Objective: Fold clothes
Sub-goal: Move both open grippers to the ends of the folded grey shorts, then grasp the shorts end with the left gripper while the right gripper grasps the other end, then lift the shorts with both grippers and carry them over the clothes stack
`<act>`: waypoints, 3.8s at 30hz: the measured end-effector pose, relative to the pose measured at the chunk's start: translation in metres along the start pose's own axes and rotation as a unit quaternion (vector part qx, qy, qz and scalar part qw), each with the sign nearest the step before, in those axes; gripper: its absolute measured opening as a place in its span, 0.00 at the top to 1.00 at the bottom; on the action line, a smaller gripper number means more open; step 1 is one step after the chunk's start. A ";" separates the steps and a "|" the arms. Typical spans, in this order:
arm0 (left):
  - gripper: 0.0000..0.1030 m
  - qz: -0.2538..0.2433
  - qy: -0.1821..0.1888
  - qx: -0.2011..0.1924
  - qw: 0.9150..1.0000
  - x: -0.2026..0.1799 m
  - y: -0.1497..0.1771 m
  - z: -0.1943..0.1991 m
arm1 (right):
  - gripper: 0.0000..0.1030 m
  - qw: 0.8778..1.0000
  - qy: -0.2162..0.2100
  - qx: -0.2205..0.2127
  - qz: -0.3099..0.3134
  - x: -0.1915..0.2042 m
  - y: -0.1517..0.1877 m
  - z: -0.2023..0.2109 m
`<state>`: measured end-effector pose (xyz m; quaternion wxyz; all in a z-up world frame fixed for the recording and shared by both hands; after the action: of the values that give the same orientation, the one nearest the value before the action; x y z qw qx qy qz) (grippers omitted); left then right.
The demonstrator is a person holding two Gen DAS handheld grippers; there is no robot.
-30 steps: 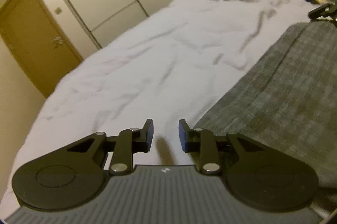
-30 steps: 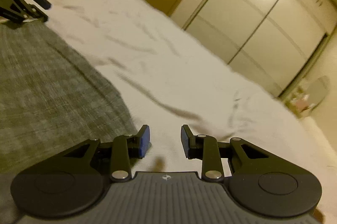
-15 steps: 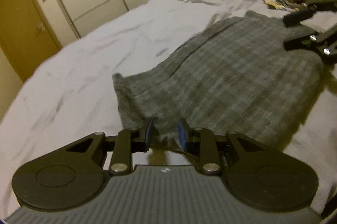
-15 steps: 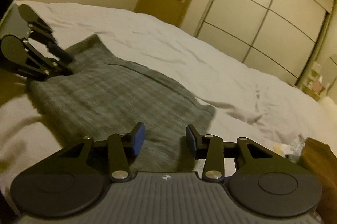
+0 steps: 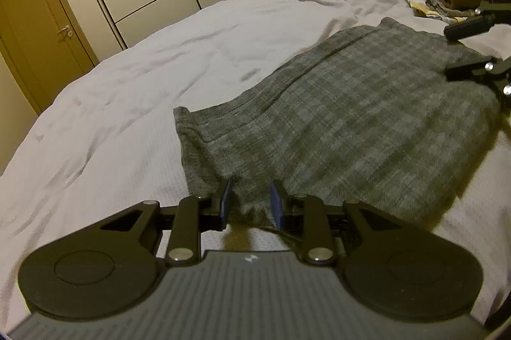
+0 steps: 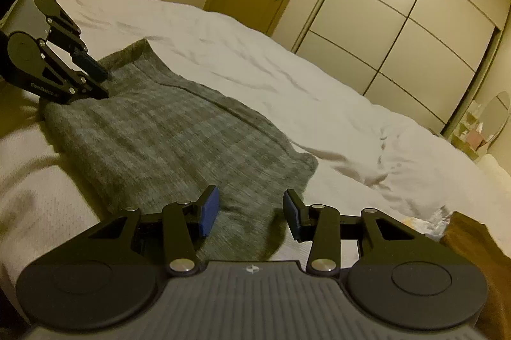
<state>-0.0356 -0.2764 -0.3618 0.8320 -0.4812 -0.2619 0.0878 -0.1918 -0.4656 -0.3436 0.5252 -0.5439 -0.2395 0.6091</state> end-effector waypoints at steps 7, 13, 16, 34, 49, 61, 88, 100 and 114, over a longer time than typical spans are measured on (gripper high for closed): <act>0.71 -0.051 -0.009 -0.031 0.998 0.000 -0.010 0.038 | 0.53 0.999 0.025 0.002 0.031 -0.002 -0.009 0.036; 0.63 -0.137 0.036 -0.089 0.986 -0.035 -0.011 0.092 | 0.40 0.995 -0.013 -0.008 0.101 0.027 -0.006 0.070; 0.60 -0.199 0.053 -0.086 0.975 -0.062 -0.003 0.091 | 0.40 0.989 -0.029 -0.002 0.147 0.046 0.001 0.067; 0.67 -0.386 0.007 -0.061 0.921 -0.092 0.022 0.018 | 0.46 0.934 -0.013 0.018 0.358 0.093 0.024 -0.015; 0.91 -0.411 0.014 -0.105 0.905 -0.084 -0.025 0.032 | 0.78 0.944 0.007 0.015 0.329 0.063 -0.004 -0.010; 0.91 -0.421 0.046 -0.220 0.879 -0.131 -0.111 0.066 | 0.79 0.952 0.109 0.034 0.285 -0.006 -0.044 0.083; 0.91 -0.460 0.145 -0.331 0.811 -0.322 -0.270 -0.094 | 0.78 0.887 0.345 0.092 0.294 -0.241 0.036 0.130; 0.79 -0.478 0.191 -0.281 0.810 -0.368 -0.202 -0.149 | 0.65 0.927 0.221 0.189 0.238 -0.186 0.152 0.113; 0.88 -0.504 0.096 -0.363 0.778 -0.359 -0.245 -0.162 | 0.79 0.916 0.311 0.151 0.203 -0.188 0.135 0.114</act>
<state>-0.2812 -0.6696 -0.3450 0.5415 -0.5530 -0.3979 -0.4926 -0.3744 -0.6481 -0.3497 0.5141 -0.6573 0.1463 0.5312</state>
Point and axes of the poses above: each gripper's, at about its wrist camera, not at the fingertips, and z roughly against the way its jaws point, x to its left, y to its underside, the point moved 2 cm from there along -z, roughly the way its jaws point, and after that the axes turned 14 degrees about -x, right-handed, at the moved point
